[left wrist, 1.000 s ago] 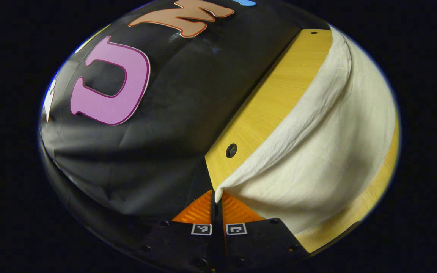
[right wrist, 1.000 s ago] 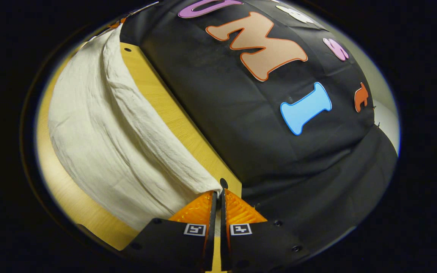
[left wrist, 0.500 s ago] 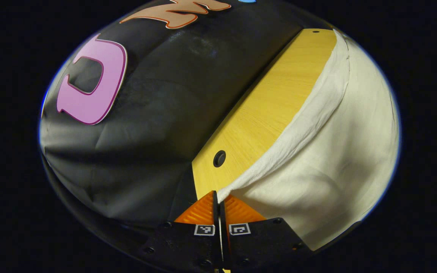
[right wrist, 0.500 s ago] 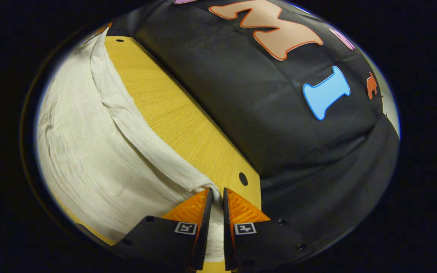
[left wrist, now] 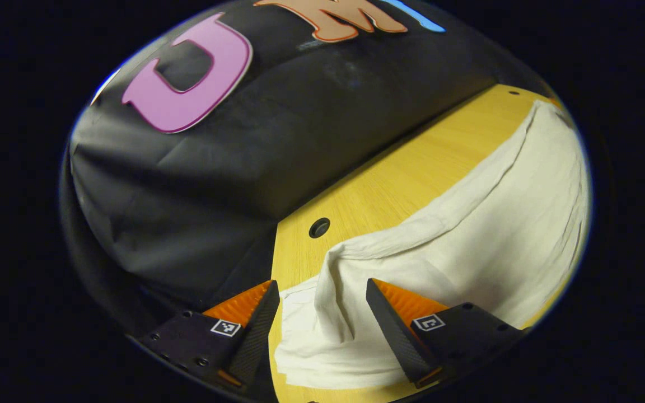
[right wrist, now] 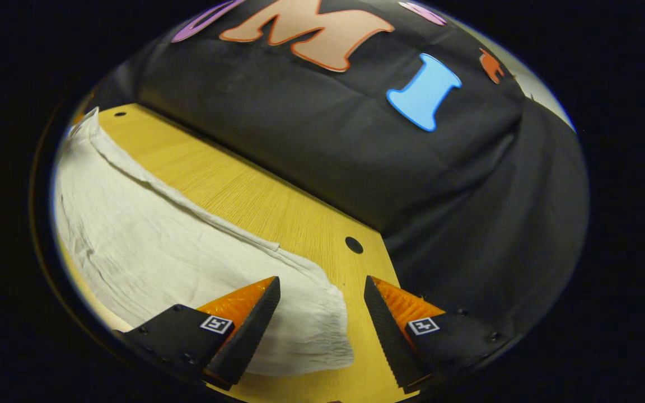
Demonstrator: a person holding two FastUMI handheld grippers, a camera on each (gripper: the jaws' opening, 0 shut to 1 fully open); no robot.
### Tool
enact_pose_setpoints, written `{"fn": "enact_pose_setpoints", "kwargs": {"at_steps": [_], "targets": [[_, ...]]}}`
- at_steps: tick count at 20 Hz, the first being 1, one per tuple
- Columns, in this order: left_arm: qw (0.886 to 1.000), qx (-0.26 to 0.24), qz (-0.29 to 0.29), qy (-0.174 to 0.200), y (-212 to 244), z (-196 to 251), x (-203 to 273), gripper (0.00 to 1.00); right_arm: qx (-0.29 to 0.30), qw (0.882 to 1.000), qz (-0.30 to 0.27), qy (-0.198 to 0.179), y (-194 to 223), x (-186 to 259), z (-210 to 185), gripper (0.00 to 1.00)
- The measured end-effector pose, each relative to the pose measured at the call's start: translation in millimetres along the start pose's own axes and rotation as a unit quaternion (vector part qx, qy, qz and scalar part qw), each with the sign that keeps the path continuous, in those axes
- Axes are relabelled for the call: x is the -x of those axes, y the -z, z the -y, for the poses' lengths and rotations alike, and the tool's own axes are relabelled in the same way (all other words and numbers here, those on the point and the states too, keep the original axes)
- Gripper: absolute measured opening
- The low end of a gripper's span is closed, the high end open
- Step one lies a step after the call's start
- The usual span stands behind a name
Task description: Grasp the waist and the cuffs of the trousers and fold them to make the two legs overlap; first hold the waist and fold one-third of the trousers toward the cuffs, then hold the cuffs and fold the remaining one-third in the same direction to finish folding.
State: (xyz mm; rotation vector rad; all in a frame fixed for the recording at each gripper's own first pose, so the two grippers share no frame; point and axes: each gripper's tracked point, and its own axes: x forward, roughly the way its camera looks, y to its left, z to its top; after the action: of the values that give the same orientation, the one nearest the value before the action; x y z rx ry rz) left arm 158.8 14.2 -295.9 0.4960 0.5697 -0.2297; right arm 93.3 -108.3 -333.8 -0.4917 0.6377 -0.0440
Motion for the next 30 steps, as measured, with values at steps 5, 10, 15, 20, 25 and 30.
{"fn": "enact_pose_setpoints", "kwargs": {"at_steps": [5, 10, 15, 20, 25, 30], "targets": [[0.996, 0.081, 0.022, -0.005, -16.3, 3.5, 35.7, 0.95, -0.143, 0.987, -0.064, 0.022, 53.2, 9.5, 20.3, 1.0], [0.993, 0.115, 0.041, -0.002, -36.5, 16.0, 64.6, 0.95, -0.271, 0.955, -0.114, 0.034, 102.8, 14.6, 27.7, 1.0], [0.992, 0.115, 0.049, 0.0, -52.3, 26.5, 84.5, 0.96, -0.368, 0.917, -0.152, 0.015, 122.8, 8.6, 15.2, 0.99], [0.992, 0.115, 0.052, 0.0, -61.0, 39.9, 99.9, 0.96, -0.388, 0.908, -0.161, -0.001, 129.5, 3.6, 11.1, 0.91], [0.992, 0.119, 0.048, 0.001, -63.0, 55.9, 111.9, 0.96, -0.393, 0.903, -0.169, -0.038, 121.9, -0.5, -0.4, 0.24], [0.989, 0.137, 0.052, 0.0, -70.3, 75.8, 124.4, 0.96, -0.36, 0.917, -0.173, -0.024, 121.5, 5.3, 12.3, 0.15]]}}
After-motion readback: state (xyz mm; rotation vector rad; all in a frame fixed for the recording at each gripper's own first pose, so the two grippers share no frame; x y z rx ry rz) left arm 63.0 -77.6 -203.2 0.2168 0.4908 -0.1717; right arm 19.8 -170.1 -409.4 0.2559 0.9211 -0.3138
